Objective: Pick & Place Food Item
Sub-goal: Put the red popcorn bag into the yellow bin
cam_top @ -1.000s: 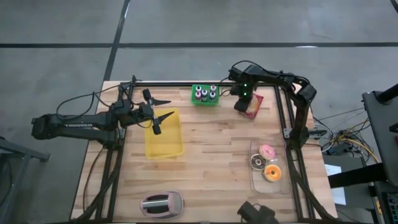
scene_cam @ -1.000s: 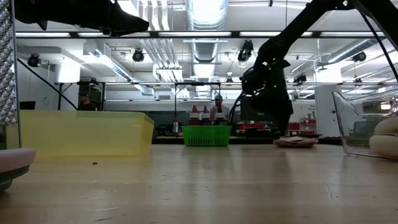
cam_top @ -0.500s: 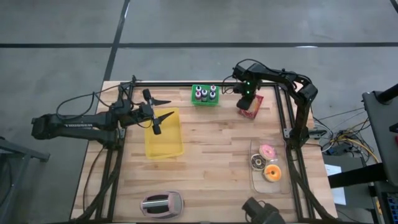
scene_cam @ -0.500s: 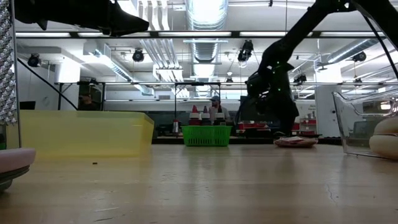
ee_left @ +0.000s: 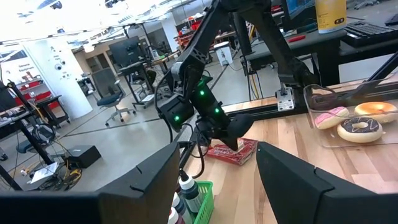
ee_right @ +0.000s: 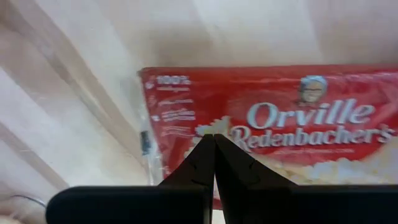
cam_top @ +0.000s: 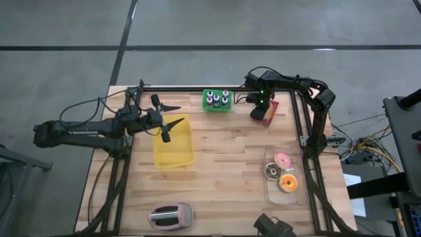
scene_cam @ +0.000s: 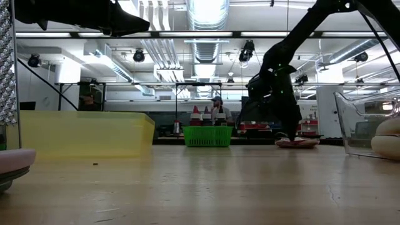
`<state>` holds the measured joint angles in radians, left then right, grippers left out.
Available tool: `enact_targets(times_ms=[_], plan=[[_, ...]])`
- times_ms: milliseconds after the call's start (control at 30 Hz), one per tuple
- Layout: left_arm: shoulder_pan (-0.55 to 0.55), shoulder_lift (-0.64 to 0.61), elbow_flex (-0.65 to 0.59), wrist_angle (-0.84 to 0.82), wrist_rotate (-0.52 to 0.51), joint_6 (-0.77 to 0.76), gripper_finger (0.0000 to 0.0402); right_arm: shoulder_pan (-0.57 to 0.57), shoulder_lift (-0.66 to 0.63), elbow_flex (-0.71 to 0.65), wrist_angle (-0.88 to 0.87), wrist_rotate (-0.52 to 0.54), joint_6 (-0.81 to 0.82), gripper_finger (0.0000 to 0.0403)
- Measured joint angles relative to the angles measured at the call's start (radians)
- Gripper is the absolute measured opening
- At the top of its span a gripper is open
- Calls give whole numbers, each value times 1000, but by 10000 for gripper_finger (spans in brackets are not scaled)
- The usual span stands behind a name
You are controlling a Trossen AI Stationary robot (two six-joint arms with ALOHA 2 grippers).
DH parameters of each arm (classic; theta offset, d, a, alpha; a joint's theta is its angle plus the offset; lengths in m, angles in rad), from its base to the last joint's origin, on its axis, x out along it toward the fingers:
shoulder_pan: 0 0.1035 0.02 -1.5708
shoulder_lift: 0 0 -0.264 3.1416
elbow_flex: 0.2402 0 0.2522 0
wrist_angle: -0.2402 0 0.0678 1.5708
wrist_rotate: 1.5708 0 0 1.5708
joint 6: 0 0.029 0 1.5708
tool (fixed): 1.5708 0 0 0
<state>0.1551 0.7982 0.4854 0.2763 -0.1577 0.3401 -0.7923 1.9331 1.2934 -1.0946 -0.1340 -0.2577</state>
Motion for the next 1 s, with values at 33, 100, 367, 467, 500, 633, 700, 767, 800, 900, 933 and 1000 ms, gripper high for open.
enact_targets(times_ms=[33,100,367,467,500,633,700,767,800,900,933,1000], plan=[[0,0,0,0,0,0,218,3,0,-1,0,-11,-1,7],[0,0,0,0,0,0,218,9,0,-3,2,-24,0,7],[0,0,0,0,0,0,218,23,0,-36,26,-26,1,7],[0,0,0,0,0,0,218,31,0,-55,32,-52,0,7],[0,0,0,0,0,0,218,36,0,-60,34,-63,0,7],[0,0,0,0,0,0,218,66,0,-65,35,-77,-2,7],[0,0,0,0,0,0,218,87,0,-65,36,-79,-1,7],[0,0,0,0,0,0,218,112,0,-65,39,-87,2,7],[0,0,0,0,0,0,218,126,0,-66,42,-96,4,7],[0,0,0,0,0,0,218,170,0,-67,64,-140,20,7],[0,0,0,0,0,0,218,188,0,-67,72,-148,26,7],[0,0,0,0,0,0,218,223,0,-67,89,-163,40,7]])
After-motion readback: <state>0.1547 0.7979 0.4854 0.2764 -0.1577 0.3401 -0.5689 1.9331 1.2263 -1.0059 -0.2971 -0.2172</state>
